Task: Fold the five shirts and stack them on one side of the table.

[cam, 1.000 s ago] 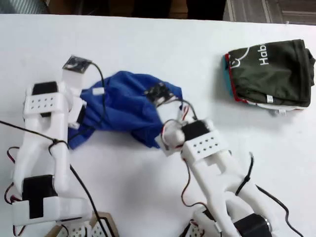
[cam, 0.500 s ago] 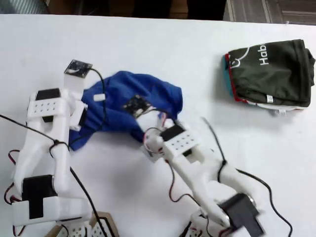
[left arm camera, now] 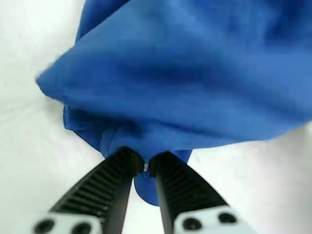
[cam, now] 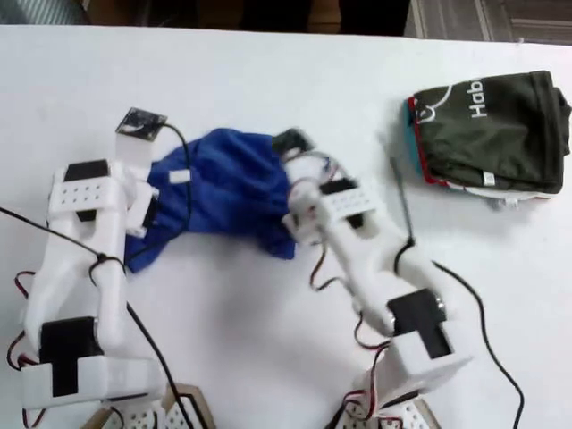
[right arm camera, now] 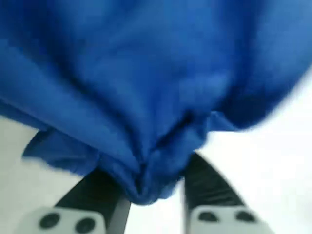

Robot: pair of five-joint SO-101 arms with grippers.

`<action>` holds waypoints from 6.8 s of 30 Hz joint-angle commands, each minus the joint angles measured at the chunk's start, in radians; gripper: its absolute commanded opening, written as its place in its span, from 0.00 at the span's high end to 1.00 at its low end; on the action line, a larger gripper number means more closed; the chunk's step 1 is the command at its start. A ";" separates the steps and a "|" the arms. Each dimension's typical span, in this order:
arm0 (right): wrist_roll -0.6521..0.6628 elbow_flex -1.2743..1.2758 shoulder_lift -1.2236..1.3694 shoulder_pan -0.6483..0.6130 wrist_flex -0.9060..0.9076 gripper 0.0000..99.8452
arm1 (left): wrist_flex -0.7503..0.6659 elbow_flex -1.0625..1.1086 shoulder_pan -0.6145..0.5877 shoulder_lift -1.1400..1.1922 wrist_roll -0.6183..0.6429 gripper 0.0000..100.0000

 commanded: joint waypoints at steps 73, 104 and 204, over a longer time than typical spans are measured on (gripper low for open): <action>-0.107 -0.342 0.191 0.068 0.443 0.98 | -0.097 -0.001 -0.012 -0.052 -0.002 0.97; 0.204 0.064 -0.628 0.587 0.302 0.98 | 0.637 -0.622 0.018 -0.052 -0.103 0.83; 0.196 0.377 -0.817 0.590 0.166 0.98 | 0.384 -0.608 0.282 0.436 -0.348 0.71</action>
